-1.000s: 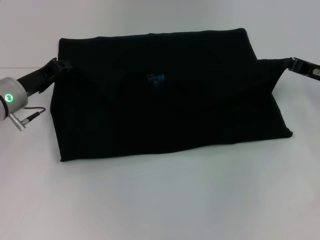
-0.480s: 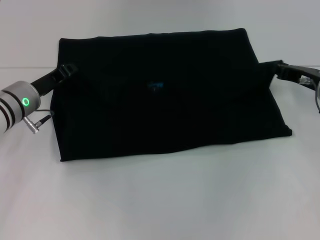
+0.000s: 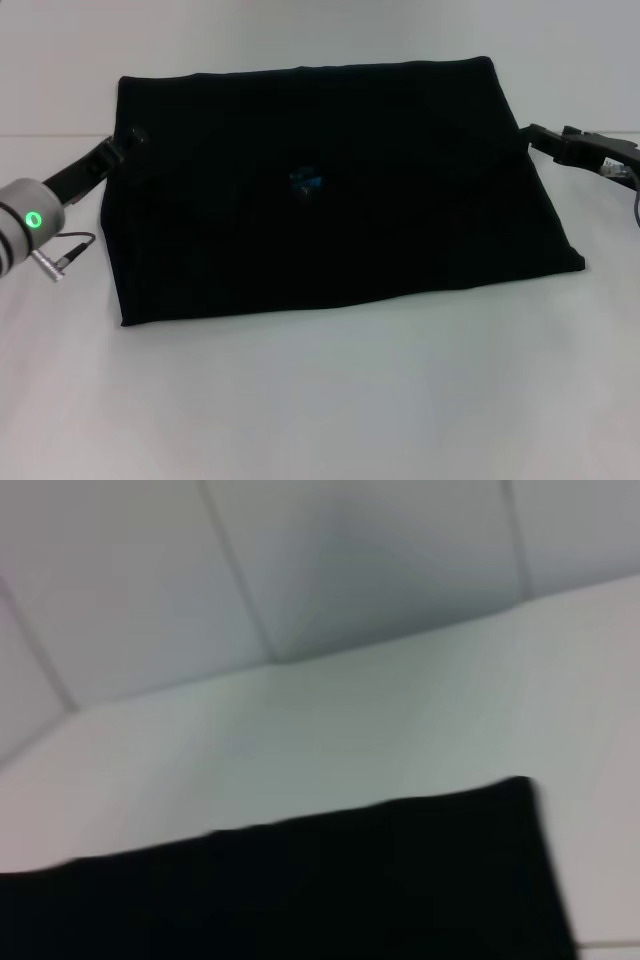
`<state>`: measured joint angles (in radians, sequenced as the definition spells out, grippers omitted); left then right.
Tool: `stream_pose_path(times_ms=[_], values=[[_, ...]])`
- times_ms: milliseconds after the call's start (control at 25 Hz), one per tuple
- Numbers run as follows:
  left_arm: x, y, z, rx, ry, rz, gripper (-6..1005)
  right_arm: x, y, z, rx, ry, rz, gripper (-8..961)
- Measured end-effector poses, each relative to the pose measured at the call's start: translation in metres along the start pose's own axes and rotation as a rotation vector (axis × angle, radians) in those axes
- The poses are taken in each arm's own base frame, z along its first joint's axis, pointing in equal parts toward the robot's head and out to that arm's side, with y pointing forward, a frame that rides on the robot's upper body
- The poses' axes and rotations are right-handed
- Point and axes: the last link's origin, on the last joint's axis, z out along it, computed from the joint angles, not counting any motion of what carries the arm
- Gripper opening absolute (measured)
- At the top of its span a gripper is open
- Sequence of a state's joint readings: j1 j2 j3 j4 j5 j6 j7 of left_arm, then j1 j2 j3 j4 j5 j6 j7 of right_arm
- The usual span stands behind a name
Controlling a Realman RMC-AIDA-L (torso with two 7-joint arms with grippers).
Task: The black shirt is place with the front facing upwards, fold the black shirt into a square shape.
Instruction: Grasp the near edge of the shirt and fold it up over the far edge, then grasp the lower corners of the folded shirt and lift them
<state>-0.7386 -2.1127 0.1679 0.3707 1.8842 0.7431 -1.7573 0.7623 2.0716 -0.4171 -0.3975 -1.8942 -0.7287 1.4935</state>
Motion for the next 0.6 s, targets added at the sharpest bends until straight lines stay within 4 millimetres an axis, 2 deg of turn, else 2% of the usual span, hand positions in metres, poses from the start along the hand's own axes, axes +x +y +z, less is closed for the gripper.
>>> stream_pose_path(times_ms=[160, 280, 440, 600], values=[[0.008, -0.004, -0.018, -0.119, -0.051, -0.051, 654, -0.001, 0.003, -0.019, -0.160, -0.014, -0.013, 583], [0.011, -0.007, -0.036, -0.210, -0.167, -0.082, 703, 0.007, 0.014, -0.040, -0.358, 0.040, -0.128, 710], [0.013, -0.016, -0.061, -0.251, -0.302, -0.081, 769, 0.029, 0.031, -0.061, -0.559, 0.132, -0.277, 743], [0.010, -0.029, -0.071, -0.198, -0.353, -0.041, 834, 0.055, 0.046, -0.069, -0.651, 0.174, -0.351, 775]])
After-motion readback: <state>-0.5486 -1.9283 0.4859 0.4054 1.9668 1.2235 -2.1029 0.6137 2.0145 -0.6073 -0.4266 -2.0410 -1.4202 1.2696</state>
